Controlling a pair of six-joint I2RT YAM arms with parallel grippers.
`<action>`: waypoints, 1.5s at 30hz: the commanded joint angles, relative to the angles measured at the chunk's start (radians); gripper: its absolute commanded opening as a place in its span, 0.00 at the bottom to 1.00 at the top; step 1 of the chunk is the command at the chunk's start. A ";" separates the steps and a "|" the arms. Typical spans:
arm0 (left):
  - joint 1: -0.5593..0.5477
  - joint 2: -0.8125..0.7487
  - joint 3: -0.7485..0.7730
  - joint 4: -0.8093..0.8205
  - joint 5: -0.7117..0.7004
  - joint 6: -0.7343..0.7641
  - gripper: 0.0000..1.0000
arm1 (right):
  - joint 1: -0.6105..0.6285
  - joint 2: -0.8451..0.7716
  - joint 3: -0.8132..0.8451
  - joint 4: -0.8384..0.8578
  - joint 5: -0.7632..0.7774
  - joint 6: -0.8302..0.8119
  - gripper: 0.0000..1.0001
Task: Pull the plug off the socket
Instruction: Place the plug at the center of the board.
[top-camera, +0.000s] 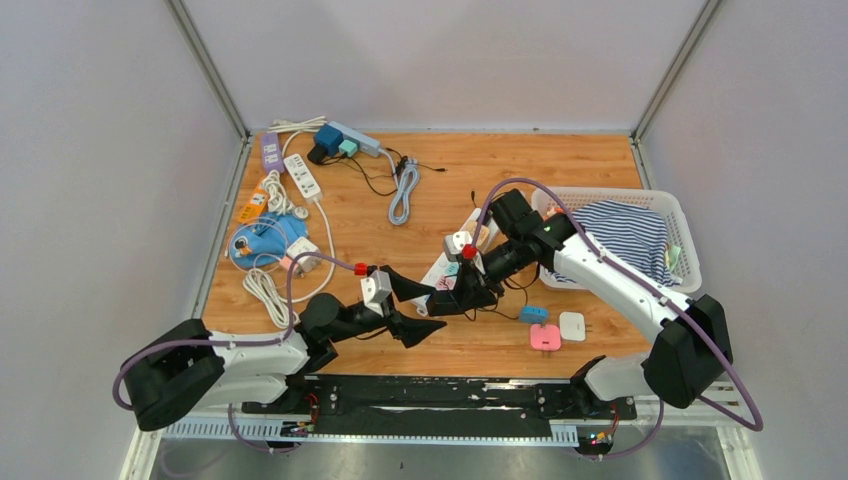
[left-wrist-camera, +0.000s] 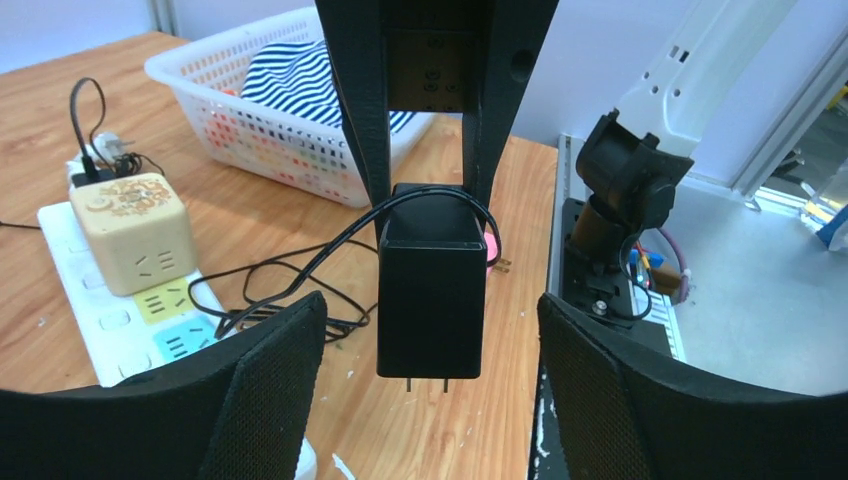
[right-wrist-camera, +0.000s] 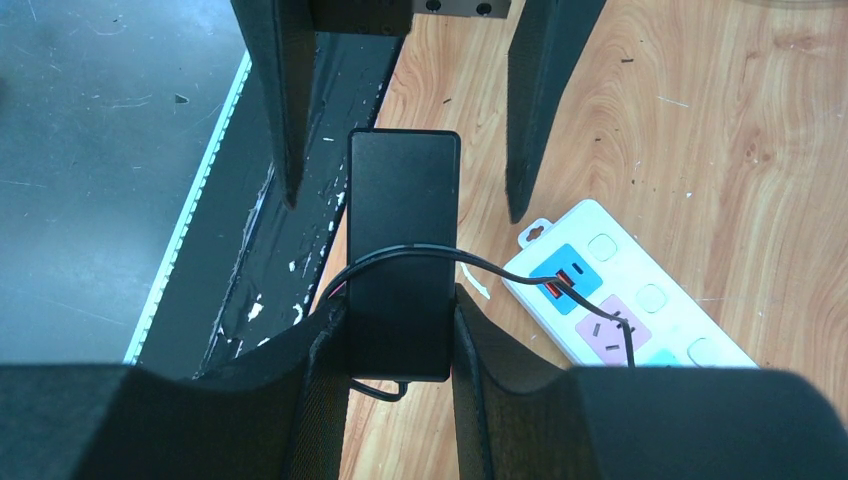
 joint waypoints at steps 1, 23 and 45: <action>0.008 0.075 0.028 0.121 0.049 -0.050 0.72 | 0.015 0.006 0.023 -0.020 0.000 -0.018 0.00; 0.023 0.173 0.034 0.218 0.099 -0.120 0.00 | 0.013 0.024 0.028 -0.020 0.012 -0.011 0.00; 0.084 -0.454 0.040 -0.578 -0.103 -0.217 0.00 | -0.182 -0.124 0.040 0.003 -0.014 0.068 0.80</action>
